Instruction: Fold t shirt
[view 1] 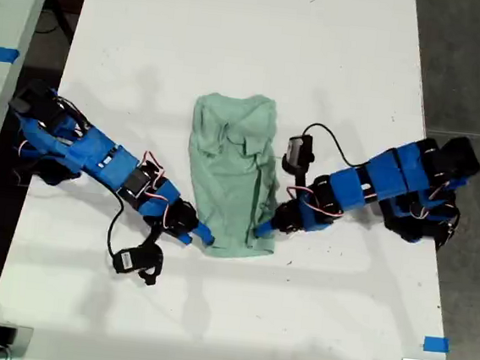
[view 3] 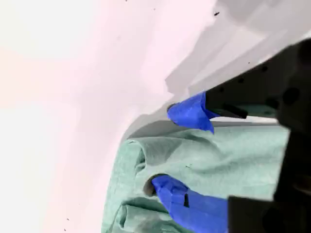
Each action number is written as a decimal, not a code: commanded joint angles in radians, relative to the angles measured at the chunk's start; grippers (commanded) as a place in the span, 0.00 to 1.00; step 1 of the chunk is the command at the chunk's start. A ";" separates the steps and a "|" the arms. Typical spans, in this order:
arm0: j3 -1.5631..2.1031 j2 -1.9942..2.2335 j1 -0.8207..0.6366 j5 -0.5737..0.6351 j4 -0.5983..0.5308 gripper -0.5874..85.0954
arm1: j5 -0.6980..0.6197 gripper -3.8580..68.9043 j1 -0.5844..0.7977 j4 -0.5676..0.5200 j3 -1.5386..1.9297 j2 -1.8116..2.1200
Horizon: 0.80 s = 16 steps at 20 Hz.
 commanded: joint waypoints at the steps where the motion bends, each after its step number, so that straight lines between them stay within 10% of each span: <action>1: -0.018 -0.055 -0.040 0.025 -0.092 0.23 | -0.012 0.49 0.009 -0.034 -0.089 -0.032; 3: -0.043 -0.121 -0.049 0.054 -0.155 0.22 | -0.006 0.47 0.000 -0.064 -0.110 -0.077; 5: -0.072 -0.179 -0.057 0.077 -0.198 0.06 | 0.031 0.06 -0.008 -0.072 -0.132 -0.115; 9: -0.114 -0.212 -0.055 0.081 -0.210 0.01 | 0.035 0.05 -0.026 -0.098 -0.175 -0.167; 16: -0.565 0.021 -0.086 0.233 0.347 0.01 | -0.207 0.05 0.087 0.497 -0.919 -0.233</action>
